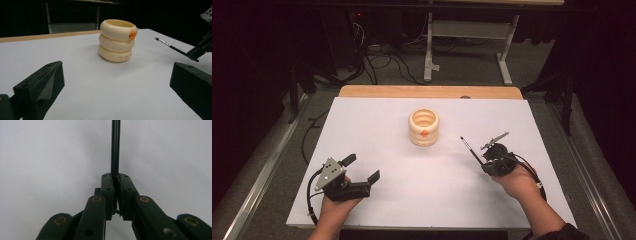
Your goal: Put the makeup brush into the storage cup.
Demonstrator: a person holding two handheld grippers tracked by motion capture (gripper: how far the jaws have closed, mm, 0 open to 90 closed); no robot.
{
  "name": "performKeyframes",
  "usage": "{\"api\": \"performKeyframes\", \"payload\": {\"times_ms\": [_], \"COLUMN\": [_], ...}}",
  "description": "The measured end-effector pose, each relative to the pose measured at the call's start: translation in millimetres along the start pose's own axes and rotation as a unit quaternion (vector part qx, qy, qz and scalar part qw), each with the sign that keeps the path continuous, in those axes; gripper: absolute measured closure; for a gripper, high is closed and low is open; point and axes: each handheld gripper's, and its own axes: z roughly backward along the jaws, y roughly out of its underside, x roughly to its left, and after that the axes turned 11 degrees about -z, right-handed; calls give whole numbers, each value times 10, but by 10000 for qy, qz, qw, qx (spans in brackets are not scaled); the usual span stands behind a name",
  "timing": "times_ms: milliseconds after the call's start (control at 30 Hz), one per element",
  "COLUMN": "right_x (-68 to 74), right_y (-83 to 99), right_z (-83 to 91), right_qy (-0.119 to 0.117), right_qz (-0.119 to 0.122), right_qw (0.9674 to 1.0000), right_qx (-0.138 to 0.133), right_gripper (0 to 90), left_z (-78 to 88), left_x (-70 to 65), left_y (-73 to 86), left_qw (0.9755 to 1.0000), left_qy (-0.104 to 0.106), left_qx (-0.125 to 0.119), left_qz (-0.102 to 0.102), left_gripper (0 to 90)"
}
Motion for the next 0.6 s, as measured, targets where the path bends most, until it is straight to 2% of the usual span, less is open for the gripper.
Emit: {"api": "performKeyframes", "payload": {"times_ms": [300,467,600], "right_x": [-43,-48,-55], "right_y": [90,116,134], "right_z": [-30,-39,-48], "right_qy": [-164,-275,-268], "right_qz": [-248,-325,-397], "right_qw": [9988,9970,9954], "right_qx": [-391,-652,-826], "right_gripper": [865,865,865], "left_z": [-5,-6,-9], "left_x": [0,4,5], "left_y": [7,12,16], "left_qw": [10000,10000,10000], "left_qy": [1,-1,-1], "left_qx": [7,26,36], "left_qz": [26,13,8], "left_gripper": [2,2,2]}}
